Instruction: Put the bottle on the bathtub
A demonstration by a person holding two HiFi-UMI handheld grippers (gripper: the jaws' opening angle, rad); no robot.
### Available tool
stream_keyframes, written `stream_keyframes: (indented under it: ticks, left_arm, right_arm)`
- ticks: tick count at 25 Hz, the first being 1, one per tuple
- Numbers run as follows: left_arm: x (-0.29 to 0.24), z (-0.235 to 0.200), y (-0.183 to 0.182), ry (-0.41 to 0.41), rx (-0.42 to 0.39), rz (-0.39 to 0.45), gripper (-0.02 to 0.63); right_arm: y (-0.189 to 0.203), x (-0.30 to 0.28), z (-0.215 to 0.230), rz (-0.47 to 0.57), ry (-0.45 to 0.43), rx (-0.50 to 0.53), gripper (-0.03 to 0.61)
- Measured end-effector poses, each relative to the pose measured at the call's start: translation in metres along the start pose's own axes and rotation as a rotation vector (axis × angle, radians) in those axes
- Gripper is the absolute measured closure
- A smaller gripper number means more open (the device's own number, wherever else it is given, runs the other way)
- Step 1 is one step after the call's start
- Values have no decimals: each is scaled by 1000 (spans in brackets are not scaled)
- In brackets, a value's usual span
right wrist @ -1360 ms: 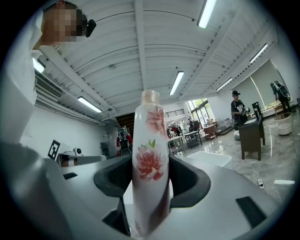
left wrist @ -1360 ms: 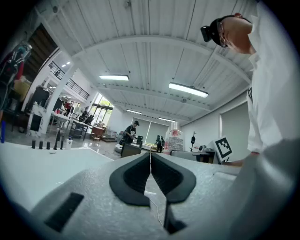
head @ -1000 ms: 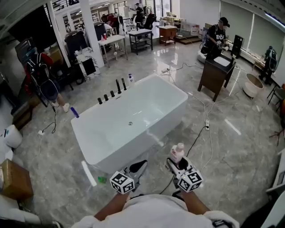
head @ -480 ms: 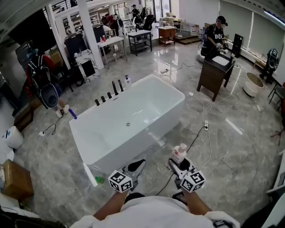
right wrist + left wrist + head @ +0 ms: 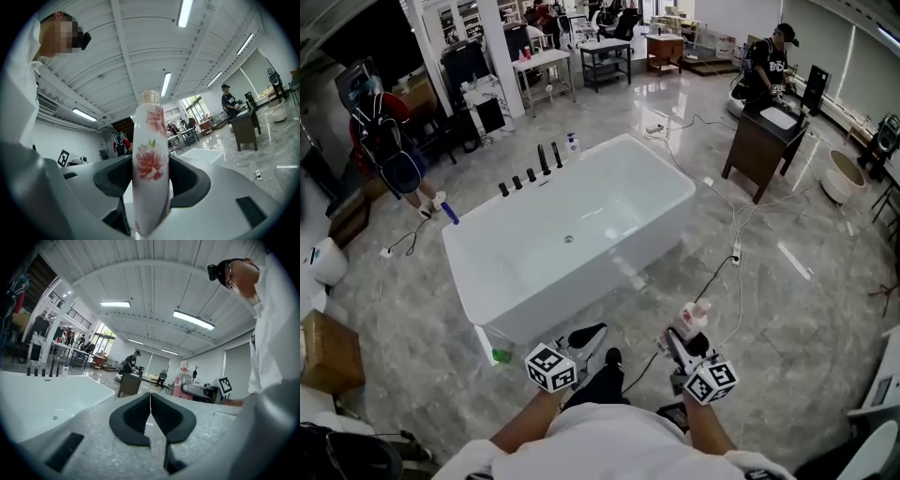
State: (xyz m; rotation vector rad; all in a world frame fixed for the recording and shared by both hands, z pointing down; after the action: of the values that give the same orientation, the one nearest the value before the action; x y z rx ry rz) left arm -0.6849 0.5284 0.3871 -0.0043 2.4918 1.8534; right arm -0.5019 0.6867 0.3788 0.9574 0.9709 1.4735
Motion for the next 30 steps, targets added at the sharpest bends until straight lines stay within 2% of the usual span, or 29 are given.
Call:
stream_keyframes:
  ticks: [9, 12, 16, 22, 26, 30]
  left_arm:
    - [-57, -51, -11, -14, 29, 44, 594]
    - [-83, -83, -27, -27, 26, 72, 594]
    - [-123, -127, -41, -17, 36, 63, 594]
    - [-188, -175, -64, 39, 51, 85, 594]
    - [-235, -191, -68, 102, 48, 65, 594]
    - [-275, -198, -66, 129, 74, 46, 594]
  right_arm:
    - [-15, -39, 45, -25, 4, 5, 347]
    - [-26, -74, 67, -34, -23, 3, 347]
    - [-42, -118, 89, -34, -48, 12, 347]
    - [-69, -167, 138, -21, 26, 37, 347]
    - [-86, -185, 173, 8, 89, 43, 347]
    - [-96, -189, 213, 6, 146, 20, 347]
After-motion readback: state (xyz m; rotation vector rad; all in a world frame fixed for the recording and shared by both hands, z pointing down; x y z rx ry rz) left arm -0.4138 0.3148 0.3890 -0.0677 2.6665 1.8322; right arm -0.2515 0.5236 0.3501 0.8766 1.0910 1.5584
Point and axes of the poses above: the fingertips, and each gripper's own axes: x backward along the fingers, z to its right, y out of its underside, the point moved 5 cm from there along x, backward along the fingers, and after that the axes turned 3 degrees about z, right-handed, at the moved point
